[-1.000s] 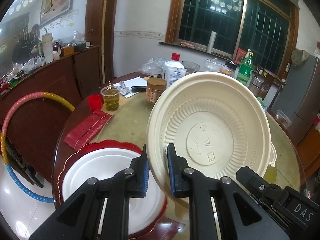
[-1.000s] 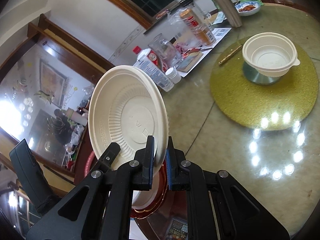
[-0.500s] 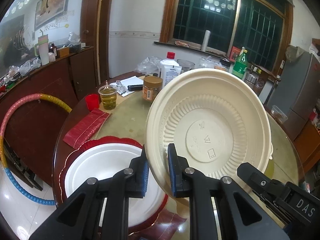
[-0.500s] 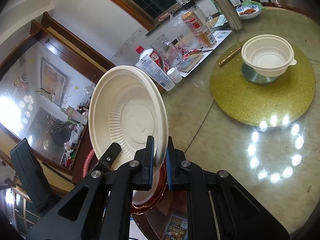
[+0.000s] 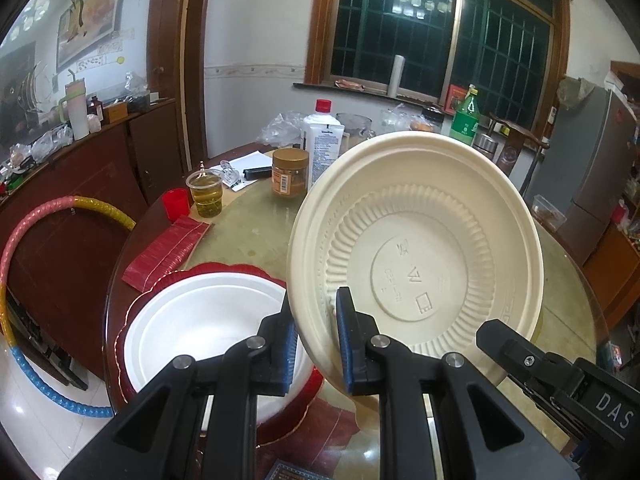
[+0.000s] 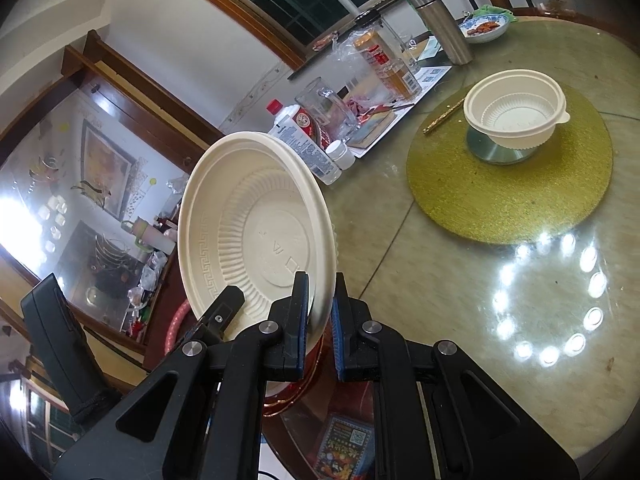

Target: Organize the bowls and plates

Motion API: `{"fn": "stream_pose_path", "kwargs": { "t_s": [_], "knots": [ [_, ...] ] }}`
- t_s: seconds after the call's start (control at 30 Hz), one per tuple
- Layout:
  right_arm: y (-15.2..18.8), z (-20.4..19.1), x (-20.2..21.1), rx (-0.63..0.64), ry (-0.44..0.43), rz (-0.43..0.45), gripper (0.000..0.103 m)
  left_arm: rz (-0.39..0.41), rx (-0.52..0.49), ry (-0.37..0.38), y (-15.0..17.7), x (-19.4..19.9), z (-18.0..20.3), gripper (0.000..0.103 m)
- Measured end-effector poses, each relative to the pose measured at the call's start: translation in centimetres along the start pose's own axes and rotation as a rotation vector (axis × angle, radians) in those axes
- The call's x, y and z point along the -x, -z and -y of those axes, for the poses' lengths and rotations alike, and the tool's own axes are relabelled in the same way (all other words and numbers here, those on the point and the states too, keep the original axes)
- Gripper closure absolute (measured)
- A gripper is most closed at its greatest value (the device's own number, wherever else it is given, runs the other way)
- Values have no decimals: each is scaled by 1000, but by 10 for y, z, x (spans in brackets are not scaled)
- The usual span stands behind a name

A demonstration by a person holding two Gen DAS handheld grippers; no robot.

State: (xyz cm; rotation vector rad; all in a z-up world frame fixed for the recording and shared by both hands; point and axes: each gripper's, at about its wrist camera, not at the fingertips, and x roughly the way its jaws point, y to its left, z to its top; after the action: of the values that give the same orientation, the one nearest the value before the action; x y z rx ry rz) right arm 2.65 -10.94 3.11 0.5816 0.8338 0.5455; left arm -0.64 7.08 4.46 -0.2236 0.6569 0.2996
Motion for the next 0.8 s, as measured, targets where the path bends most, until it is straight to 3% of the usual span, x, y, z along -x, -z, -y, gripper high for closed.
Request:
{"fn": "stream_pose_path", "kwargs": {
  "t_s": [0.8],
  "knots": [
    [10,20,-2,-29,24,-7,93,-53,-45,17,15,-13,9,85]
  ]
}}
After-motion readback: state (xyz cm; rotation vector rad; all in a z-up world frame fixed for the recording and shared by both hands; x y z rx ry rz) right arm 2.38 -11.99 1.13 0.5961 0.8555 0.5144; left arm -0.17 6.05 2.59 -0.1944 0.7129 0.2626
